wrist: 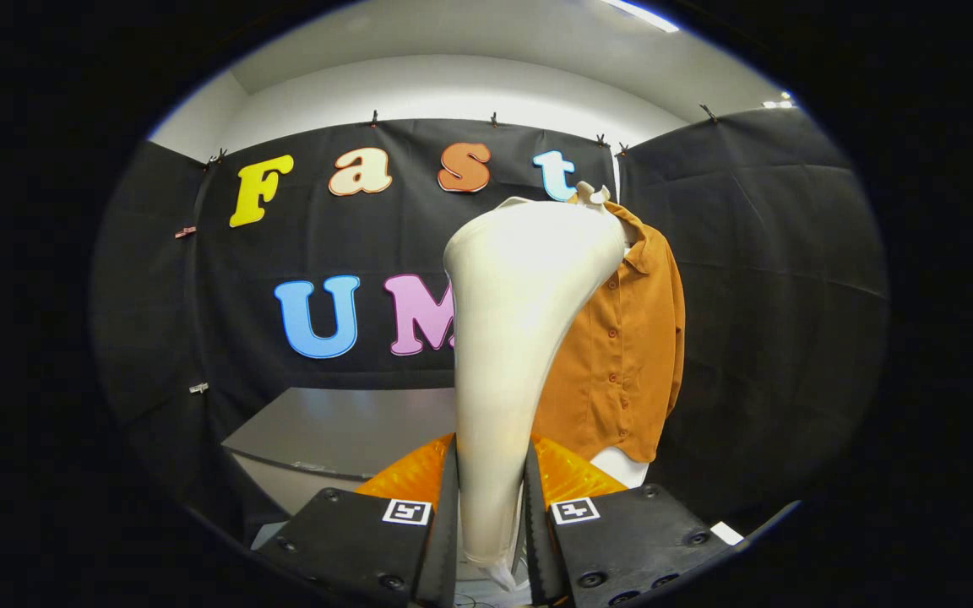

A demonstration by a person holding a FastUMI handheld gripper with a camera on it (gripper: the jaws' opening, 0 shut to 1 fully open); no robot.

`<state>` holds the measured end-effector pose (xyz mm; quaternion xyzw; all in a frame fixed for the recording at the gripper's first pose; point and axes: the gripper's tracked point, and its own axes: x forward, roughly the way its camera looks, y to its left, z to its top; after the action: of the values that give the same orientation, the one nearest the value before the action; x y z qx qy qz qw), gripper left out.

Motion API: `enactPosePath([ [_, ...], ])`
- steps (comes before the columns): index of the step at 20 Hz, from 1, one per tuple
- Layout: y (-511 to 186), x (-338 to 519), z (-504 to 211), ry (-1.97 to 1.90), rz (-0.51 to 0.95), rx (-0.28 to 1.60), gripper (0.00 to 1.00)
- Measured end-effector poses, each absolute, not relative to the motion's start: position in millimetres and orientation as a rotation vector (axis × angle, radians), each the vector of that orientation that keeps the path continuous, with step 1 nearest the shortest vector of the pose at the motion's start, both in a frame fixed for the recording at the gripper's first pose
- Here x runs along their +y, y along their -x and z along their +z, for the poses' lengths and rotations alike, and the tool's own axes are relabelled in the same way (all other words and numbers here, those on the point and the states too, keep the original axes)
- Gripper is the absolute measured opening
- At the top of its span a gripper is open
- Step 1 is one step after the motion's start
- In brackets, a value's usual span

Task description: Iron the clothes twice with a garment steamer, once on the left side and once on the right side.

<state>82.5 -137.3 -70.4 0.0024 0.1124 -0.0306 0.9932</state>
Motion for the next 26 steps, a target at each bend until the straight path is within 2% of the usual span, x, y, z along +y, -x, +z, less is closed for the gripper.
enactPosePath([
  [7, -157, -210, -78, -0.053, -0.027, 0.257, 0.37],
  [17, -249, -247, -120, -0.079, 0.092, 0.341, 0.37],
  [26, -282, -261, -155, -0.109, 0.149, 0.402, 0.37],
])
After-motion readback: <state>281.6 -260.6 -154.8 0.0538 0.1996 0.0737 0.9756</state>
